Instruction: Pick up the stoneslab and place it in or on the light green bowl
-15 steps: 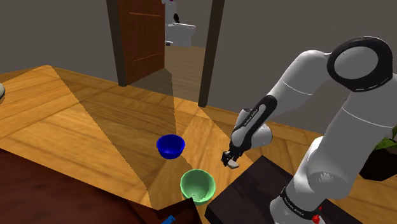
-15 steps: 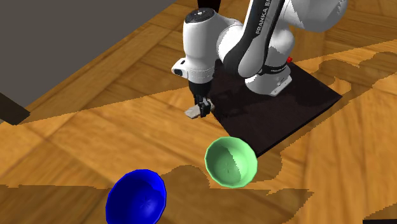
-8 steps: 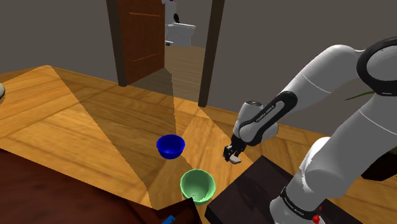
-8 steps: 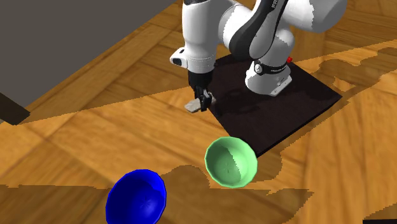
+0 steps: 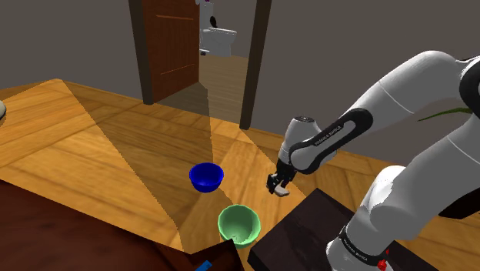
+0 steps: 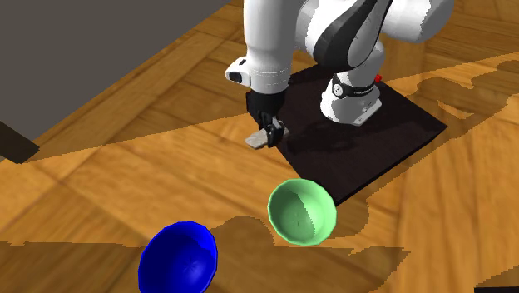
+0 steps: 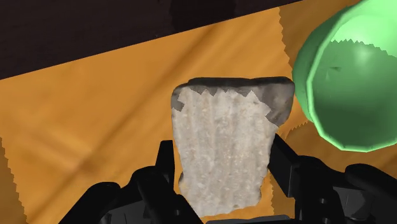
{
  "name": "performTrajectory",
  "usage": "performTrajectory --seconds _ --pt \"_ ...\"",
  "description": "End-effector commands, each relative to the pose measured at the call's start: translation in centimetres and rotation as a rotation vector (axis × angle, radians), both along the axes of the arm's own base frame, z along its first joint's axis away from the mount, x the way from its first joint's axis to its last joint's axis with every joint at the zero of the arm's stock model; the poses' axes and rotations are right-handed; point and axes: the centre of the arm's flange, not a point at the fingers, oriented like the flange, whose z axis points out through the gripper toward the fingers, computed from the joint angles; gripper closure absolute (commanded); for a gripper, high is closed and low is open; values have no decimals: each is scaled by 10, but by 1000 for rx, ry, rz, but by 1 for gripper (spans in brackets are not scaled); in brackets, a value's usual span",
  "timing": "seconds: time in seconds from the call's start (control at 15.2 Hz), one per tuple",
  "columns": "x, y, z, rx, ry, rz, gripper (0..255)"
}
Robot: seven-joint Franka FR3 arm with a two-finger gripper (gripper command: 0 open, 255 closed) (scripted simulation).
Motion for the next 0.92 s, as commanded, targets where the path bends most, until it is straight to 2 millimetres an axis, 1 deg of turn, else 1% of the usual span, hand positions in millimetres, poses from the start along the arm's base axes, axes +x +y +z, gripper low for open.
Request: performTrajectory --seconds 0.0,0.86 --pt "2 23 1 0 0 -2 255" --pt "14 196 3 0 0 -2 255"
